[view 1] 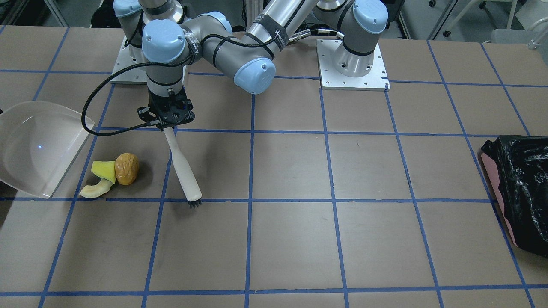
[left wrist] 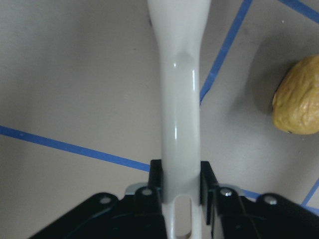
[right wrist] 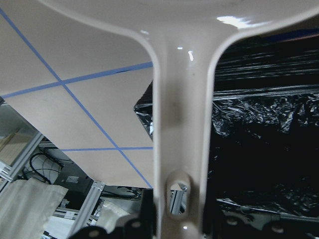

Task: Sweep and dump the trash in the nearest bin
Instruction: 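Sweep the potato and banana peel into the dustpan with the left brush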

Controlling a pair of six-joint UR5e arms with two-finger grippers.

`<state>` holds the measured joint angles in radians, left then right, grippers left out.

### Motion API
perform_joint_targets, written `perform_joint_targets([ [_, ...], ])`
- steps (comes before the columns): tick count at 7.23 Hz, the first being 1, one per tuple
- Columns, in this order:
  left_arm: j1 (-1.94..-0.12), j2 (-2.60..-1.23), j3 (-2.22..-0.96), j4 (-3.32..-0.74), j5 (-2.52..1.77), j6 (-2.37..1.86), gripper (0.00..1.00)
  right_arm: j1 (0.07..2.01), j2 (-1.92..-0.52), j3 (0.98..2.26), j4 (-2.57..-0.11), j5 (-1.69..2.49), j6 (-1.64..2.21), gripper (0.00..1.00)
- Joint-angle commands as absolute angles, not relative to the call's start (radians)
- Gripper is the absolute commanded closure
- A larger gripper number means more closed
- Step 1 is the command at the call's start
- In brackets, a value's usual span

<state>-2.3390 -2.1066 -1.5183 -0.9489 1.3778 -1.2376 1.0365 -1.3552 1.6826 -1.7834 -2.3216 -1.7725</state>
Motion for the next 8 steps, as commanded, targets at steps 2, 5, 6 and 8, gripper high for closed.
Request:
perform_joint_targets([
  [2,-2.404,-2.17,-1.448,-0.939,1.376,-1.342,1.0,1.003,-1.292,1.776,-2.184,-2.319,-2.036,1.0],
  [5,-2.436,-2.21,-1.416,-0.897,1.373,-1.356,1.0,1.003,-1.312,1.894,-2.457,-2.269,-2.179,1.0],
  [6,-2.462,-2.217,-1.407,-0.897,1.373,-1.386,1.0,1.0,-1.315,1.928,-2.526,-2.254,-2.247,1.0],
  [8,-2.48,-2.233,-1.402,-0.894,1.376,-1.411,1.0,0.977,-1.359,2.05,-2.726,-2.208,-2.353,1.0],
])
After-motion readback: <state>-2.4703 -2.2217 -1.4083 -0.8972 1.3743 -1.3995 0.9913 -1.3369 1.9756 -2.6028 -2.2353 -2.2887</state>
